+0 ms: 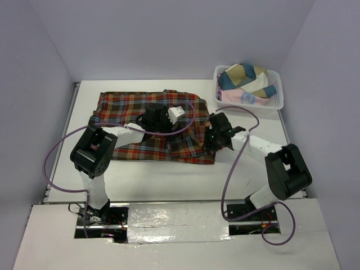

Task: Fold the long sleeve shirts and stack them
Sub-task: Fold the shirt

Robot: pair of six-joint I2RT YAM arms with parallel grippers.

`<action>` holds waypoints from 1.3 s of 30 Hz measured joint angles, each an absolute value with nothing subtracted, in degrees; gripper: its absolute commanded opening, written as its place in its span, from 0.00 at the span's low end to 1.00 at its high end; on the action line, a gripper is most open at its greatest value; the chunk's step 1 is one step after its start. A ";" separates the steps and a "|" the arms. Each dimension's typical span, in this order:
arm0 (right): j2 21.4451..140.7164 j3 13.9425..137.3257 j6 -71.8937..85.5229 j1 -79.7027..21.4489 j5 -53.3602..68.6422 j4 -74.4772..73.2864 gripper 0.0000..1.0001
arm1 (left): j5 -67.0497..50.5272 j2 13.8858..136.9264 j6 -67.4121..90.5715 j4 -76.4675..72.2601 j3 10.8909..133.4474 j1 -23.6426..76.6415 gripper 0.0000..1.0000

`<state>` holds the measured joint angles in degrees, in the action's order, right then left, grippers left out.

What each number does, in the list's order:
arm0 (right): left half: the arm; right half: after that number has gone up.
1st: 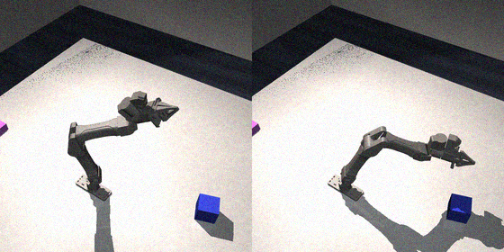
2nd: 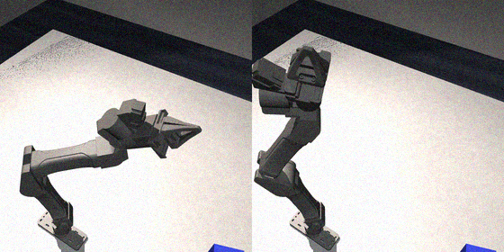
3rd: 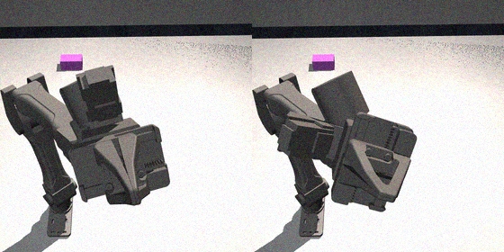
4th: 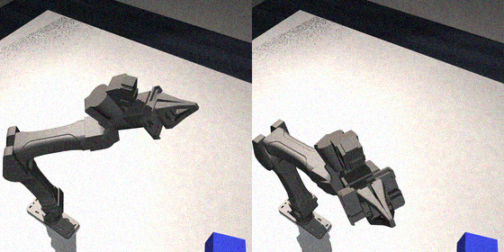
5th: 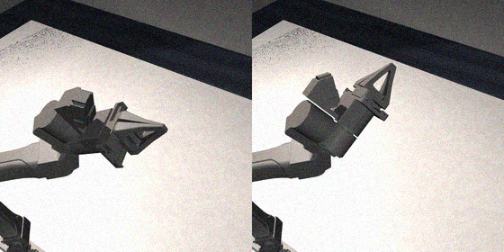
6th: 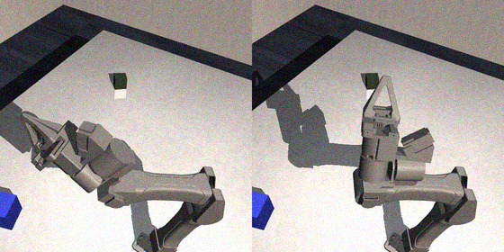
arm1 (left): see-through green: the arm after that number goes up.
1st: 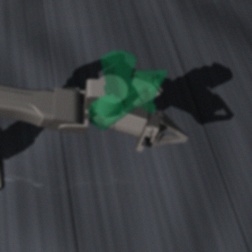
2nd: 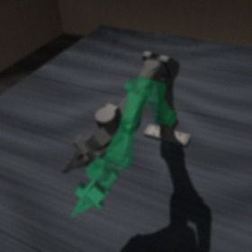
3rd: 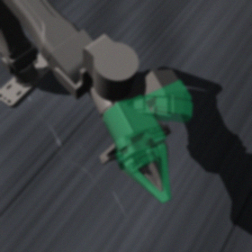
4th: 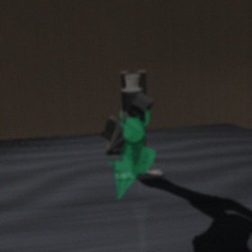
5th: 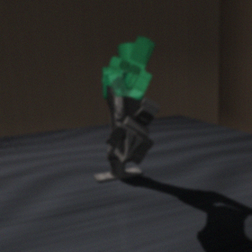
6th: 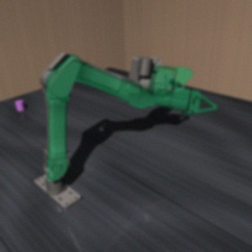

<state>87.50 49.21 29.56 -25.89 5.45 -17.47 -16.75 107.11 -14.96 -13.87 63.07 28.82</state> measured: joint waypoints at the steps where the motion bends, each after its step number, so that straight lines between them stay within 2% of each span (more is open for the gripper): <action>1: 85.78 48.31 29.93 -25.89 5.06 -17.69 0.00 | -16.75 107.20 -15.11 -14.09 62.87 28.99 0.95; 9: 81.71 44.66 32.16 -25.89 3.40 -18.48 0.00 | -16.62 108.71 -16.25 -15.11 62.57 30.11 0.99; 11: 81.78 44.64 32.80 -25.89 3.27 -18.87 0.24 | -16.43 108.71 -16.56 -15.18 62.63 30.26 0.99; 12: 81.80 44.64 33.17 -25.89 3.22 -18.87 0.39 | -16.25 108.71 -16.67 -15.09 62.74 30.30 0.99; 14: 82.06 44.66 33.10 -25.89 3.29 -19.03 0.47 | -15.59 108.71 -17.06 -14.79 62.98 30.39 0.99; 17: 82.87 44.71 32.91 -25.89 3.36 -19.35 0.54 | -13.58 108.68 -18.17 -13.72 64.10 30.59 0.99; 18: 82.94 44.75 32.86 -25.89 3.22 -19.77 0.61 | -12.69 108.60 -18.55 -12.99 64.62 30.59 0.99; 24: 81.14 45.84 31.94 -25.87 1.28 -21.67 0.78 | -8.21 105.45 -21.52 -4.91 68.71 30.59 0.99; 28: 77.10 45.82 33.06 -24.97 0.56 -23.20 0.80 | -6.42 98.10 -23.29 1.54 69.28 30.00 0.99; 32: 74.59 43.90 35.07 -22.72 1.87 -23.27 0.81 | -8.08 87.99 -28.58 10.09 69.01 26.72 0.93; 35: 74.65 41.17 36.51 -21.80 3.36 -23.18 0.81 | -11.68 79.31 -39.00 19.62 66.98 18.33 0.88; 39: 75.72 37.82 38.54 -21.69 6.04 -22.55 0.81 | -11.53 69.89 -57.65 28.03 56.25 1.76 0.92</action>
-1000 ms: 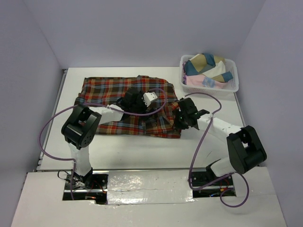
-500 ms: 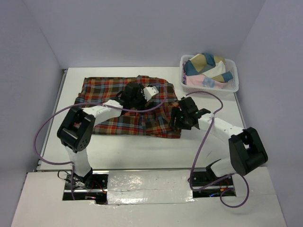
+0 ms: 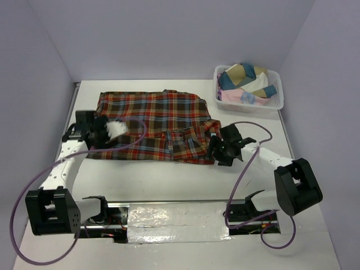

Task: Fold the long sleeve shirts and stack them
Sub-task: Fold the shirt

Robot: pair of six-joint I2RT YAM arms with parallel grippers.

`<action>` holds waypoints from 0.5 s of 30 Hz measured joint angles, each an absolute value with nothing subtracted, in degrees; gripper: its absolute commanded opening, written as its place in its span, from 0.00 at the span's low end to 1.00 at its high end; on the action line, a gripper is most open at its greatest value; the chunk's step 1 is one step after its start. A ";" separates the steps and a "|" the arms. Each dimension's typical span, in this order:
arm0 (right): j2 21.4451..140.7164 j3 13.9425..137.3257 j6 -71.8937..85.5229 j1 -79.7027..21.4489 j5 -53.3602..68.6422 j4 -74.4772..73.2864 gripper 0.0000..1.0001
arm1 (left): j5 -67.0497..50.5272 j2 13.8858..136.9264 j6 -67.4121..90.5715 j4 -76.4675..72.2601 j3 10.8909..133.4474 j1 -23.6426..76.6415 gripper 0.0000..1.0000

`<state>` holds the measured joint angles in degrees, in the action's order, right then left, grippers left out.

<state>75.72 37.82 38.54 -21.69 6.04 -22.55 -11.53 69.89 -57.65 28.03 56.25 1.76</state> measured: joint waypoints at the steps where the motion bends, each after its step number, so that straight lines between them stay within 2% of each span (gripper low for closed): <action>1: 76.07 37.15 39.00 -21.69 6.72 -22.15 0.81 | -10.15 67.94 -61.32 29.63 51.81 -2.98 0.93; 5: 77.80 36.23 40.23 -21.69 8.78 -19.66 0.78 | -4.89 66.85 -75.13 32.16 38.72 -7.40 0.96; 7: 78.76 36.36 40.62 -21.69 9.69 -18.02 0.77 | -4.23 67.66 -79.22 32.12 35.92 -7.46 0.96; 10: 80.14 36.42 41.08 -21.67 11.27 -15.09 0.70 | -3.53 69.76 -84.16 29.50 35.35 -8.49 0.96; 13: 80.84 35.73 41.80 -21.56 12.19 -12.75 0.51 | -2.55 71.64 -86.98 24.16 34.54 -9.32 0.92; 15: 80.95 34.89 42.26 -21.43 12.38 -11.92 0.39 | -1.91 72.31 -88.51 21.54 33.08 -9.37 0.81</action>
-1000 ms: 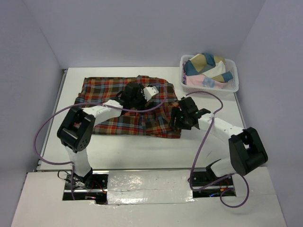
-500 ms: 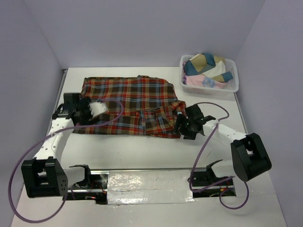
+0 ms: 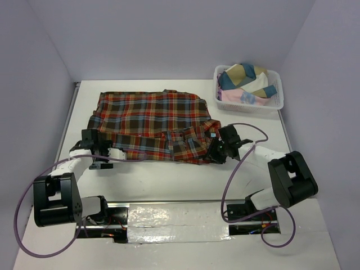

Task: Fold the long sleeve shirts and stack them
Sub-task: Fold the shirt

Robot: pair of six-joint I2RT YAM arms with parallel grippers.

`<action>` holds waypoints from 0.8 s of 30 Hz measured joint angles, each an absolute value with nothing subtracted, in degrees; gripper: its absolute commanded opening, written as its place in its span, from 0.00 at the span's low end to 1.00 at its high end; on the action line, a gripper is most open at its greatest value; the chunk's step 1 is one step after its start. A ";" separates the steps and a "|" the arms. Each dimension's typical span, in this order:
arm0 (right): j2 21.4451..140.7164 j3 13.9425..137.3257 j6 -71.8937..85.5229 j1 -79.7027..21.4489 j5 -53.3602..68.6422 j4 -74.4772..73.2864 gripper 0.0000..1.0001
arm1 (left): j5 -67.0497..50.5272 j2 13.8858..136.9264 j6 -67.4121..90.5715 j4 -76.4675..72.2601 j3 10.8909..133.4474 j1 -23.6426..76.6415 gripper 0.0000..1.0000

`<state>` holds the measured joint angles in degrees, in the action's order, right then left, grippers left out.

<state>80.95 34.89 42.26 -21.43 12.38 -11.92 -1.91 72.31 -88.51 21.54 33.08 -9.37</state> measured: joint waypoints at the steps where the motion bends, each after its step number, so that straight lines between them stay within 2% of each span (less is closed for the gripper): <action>1: 80.95 34.54 42.46 -21.39 12.43 -11.68 0.26 | -1.56 72.31 -89.52 20.82 32.60 -9.34 0.68; 3: 80.95 34.13 42.44 -21.28 12.03 -11.92 0.13 | -1.85 72.62 -89.97 19.16 31.70 -9.34 0.50; 4: 80.95 34.02 42.33 -21.06 11.79 -12.36 0.04 | -1.85 72.88 -90.08 18.94 31.48 -9.34 0.35; 5: 80.75 34.02 42.26 -20.93 11.53 -12.86 0.01 | -2.44 73.17 -89.71 18.85 31.46 -9.37 0.27; 7: 80.07 34.04 41.80 -20.36 11.07 -13.78 0.00 | -3.44 74.00 -88.75 18.81 31.40 -9.37 0.00; 13: 76.18 34.85 38.85 -19.29 9.41 -18.96 0.00 | -6.50 74.04 -84.79 23.81 33.58 -9.37 0.00; 23: 64.58 36.64 35.94 -19.73 5.91 -33.04 0.00 | -9.80 64.58 -88.88 51.57 38.87 -10.04 0.00; 24: 63.61 36.58 35.97 -20.12 5.82 -34.30 0.04 | -9.87 63.24 -89.67 53.93 38.85 -10.02 0.07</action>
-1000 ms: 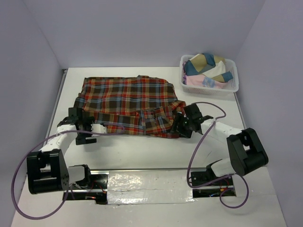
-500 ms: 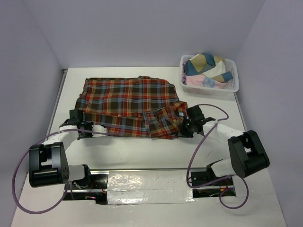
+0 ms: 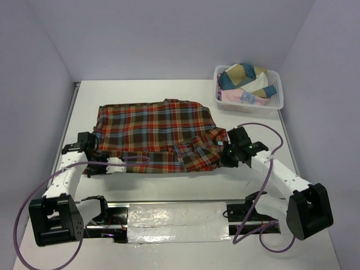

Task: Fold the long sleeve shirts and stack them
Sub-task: Fold the shirt

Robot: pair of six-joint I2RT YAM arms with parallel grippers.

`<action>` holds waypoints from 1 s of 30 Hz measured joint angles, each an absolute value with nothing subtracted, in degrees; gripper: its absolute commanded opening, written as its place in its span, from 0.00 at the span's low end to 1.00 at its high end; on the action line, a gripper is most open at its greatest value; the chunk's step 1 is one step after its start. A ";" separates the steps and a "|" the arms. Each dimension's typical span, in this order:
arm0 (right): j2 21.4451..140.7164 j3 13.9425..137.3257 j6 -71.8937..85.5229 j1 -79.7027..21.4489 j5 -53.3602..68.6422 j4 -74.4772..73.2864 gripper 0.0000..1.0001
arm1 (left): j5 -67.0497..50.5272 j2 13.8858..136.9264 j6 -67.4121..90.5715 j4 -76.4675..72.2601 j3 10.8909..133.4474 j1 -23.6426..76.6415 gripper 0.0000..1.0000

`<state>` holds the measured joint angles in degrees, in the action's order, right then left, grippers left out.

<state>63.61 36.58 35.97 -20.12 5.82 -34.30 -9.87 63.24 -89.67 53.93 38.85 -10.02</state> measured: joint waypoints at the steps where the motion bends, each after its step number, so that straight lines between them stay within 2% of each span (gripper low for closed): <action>1: 62.63 36.23 36.12 -20.40 5.82 -35.00 0.13 | -9.87 62.06 -89.95 55.79 38.79 -9.96 0.18; 2: 61.76 35.83 36.38 -20.58 5.91 -35.70 0.39 | -9.76 61.12 -90.02 57.19 38.68 -9.80 0.31; 3: 60.93 35.35 36.86 -20.75 6.04 -36.49 0.51 | -9.65 60.40 -90.11 58.17 38.57 -9.43 0.59; 4: 60.07 34.98 36.86 -20.84 6.17 -37.50 0.60 | -9.32 59.75 -90.21 59.09 38.48 -8.91 0.75; 5: 59.27 34.79 37.04 -20.84 6.20 -38.63 0.72 | -8.99 59.20 -90.13 59.90 38.39 -8.40 0.99; 8: 56.55 35.18 37.82 -20.84 5.74 -41.85 0.75 | -7.99 55.99 -90.43 62.00 37.65 -6.96 0.99; 11: 55.29 39.46 37.65 -20.84 4.80 -45.15 0.74 | -7.70 50.68 -89.86 62.54 37.23 -6.52 0.99; 13: 56.25 45.78 36.67 -20.86 4.16 -46.09 0.69 | -8.12 49.17 -84.36 60.07 38.57 -6.50 0.99; 15: 58.98 54.26 34.94 -20.86 3.99 -46.09 0.59 | -9.13 51.81 -74.61 56.05 43.16 -7.16 0.99; 17: 63.33 63.79 32.84 -21.15 4.25 -45.21 0.51 | -11.40 58.89 -63.86 53.67 51.37 -9.96 0.93; 18: 66.61 68.84 31.66 -21.34 4.45 -45.08 0.51 | -14.28 65.34 -57.12 53.76 59.09 -12.84 0.83; 19: 69.49 73.49 30.59 -21.56 4.51 -44.56 0.51 | -16.69 70.52 -51.20 52.05 65.63 -15.42 0.80; 21: 76.86 83.02 28.60 -22.22 4.86 -44.10 0.61 | -20.29 81.28 -40.71 48.21 76.99 -19.66 0.77; 23: 84.90 92.07 26.92 -22.79 5.23 -43.70 0.67 | -21.67 88.71 -32.29 44.75 83.72 -22.11 0.80; 26: 99.46 106.56 25.19 -23.31 5.63 -44.07 0.69 | -22.44 96.73 -21.98 40.03 86.91 -22.98 0.88; 30: 126.67 135.81 25.04 -23.77 7.05 -48.03 0.70 | -20.75 105.21 -13.17 34.94 88.84 -22.72 0.93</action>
<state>126.67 135.81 25.04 -23.77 7.05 -48.03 -20.75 105.21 -13.17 34.94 88.84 -22.72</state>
